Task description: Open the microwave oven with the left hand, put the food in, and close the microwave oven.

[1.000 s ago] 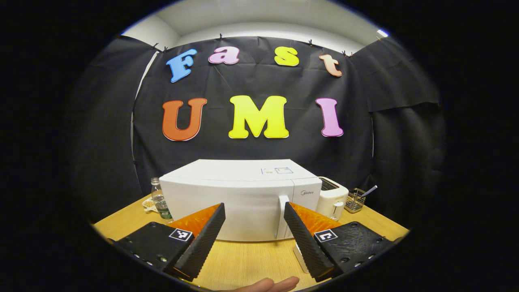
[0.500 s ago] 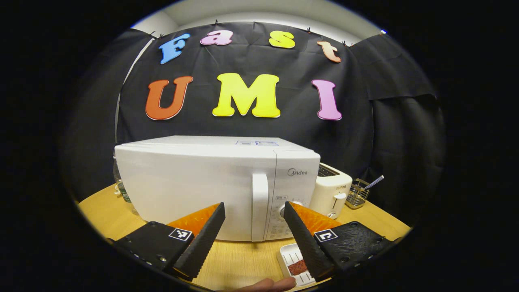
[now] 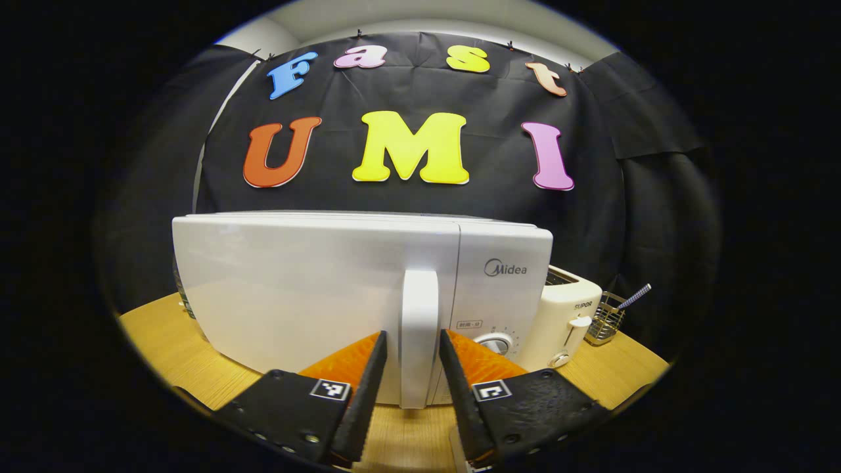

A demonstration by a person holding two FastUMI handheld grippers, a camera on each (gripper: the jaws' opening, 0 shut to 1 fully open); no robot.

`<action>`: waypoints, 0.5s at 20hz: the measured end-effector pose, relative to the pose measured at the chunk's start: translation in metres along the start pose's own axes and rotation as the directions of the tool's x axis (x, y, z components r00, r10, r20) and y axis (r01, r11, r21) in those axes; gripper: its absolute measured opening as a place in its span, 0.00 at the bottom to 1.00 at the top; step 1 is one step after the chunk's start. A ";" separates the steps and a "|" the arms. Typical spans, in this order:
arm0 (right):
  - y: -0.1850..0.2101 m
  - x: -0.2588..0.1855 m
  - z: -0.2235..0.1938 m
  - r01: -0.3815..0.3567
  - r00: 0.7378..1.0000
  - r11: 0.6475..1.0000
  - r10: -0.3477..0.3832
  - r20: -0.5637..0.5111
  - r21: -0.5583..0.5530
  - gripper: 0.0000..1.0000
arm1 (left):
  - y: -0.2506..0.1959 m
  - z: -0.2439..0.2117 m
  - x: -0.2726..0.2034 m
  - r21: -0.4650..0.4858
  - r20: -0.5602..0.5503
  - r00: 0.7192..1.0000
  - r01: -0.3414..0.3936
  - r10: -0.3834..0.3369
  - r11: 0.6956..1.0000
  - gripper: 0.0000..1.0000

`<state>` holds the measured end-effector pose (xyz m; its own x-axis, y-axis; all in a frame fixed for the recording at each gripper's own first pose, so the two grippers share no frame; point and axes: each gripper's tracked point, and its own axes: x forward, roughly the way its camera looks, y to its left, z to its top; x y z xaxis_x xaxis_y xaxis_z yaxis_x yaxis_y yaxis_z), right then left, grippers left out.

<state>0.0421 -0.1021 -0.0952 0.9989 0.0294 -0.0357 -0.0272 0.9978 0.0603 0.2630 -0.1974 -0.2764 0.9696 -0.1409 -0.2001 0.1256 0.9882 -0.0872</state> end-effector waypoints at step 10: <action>-0.010 -0.006 -0.014 0.030 0.998 1.000 -0.030 -0.048 0.007 1.00 | -0.002 -0.004 -0.006 0.037 -0.033 0.999 0.008 -0.006 0.999 0.13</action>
<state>0.0354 -0.1112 -0.1094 0.9964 0.0025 -0.0848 0.0032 0.9978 0.0665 0.2562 -0.1985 -0.2791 0.9614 -0.1490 -0.2312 0.1406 0.9887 -0.0527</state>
